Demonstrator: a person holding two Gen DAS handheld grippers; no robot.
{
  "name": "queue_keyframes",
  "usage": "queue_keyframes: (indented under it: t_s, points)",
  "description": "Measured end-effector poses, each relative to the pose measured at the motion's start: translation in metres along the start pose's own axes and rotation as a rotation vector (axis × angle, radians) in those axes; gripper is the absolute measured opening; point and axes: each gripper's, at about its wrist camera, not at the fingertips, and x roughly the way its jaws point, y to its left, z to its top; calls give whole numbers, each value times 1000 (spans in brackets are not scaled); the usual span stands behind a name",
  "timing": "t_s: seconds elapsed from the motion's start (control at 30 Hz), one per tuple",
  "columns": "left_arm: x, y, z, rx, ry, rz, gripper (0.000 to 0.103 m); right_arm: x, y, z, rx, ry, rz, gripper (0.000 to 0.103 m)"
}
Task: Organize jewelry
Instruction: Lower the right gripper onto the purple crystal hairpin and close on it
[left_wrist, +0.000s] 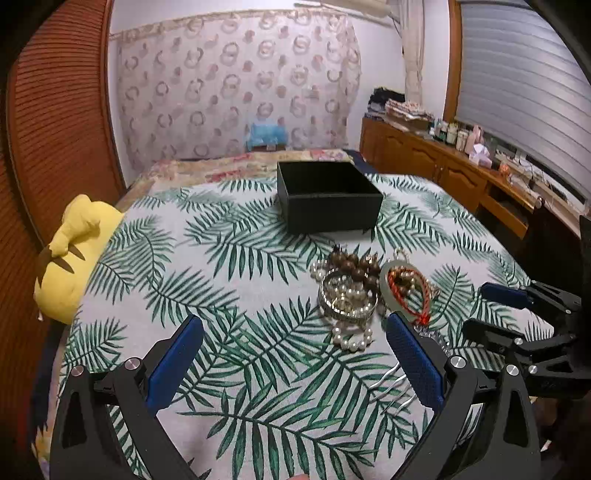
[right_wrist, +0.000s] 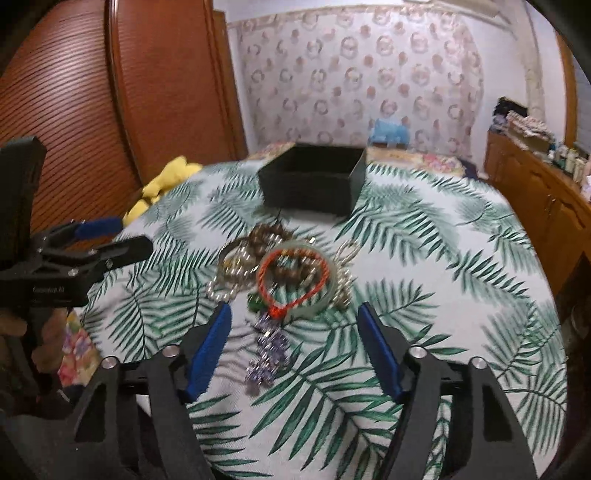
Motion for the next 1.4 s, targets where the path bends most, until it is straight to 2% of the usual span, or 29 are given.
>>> queue_keyframes:
  t_s: [0.07,0.23,0.47,0.57,0.6,0.63,0.67,1.0,1.4]
  points:
    - [4,0,-2,1,16,-7,96,7,1,-2,-3,30,15,58]
    - [11,0,-6,11,45,-12,96,20,1,-5,10,93,46,46]
    - [18,2,-10,4,73,-26,96,35,0,-10,25,155,64,45]
    - [22,1,-12,6,87,-29,96,36,1,-9,13,156,55,44]
    - [23,1,-12,6,91,-30,96,37,2,-9,8,159,53,41]
    - [24,1,-12,6,96,-31,96,37,2,-9,2,162,48,31]
    - [25,0,-13,6,99,-32,96,38,2,-9,-5,164,41,27]
    - [34,4,-15,1,126,-35,96,22,-4,-8,-31,148,32,25]
    - [56,-11,2,84,132,-79,96,-5,-45,0,-1,73,-66,25]
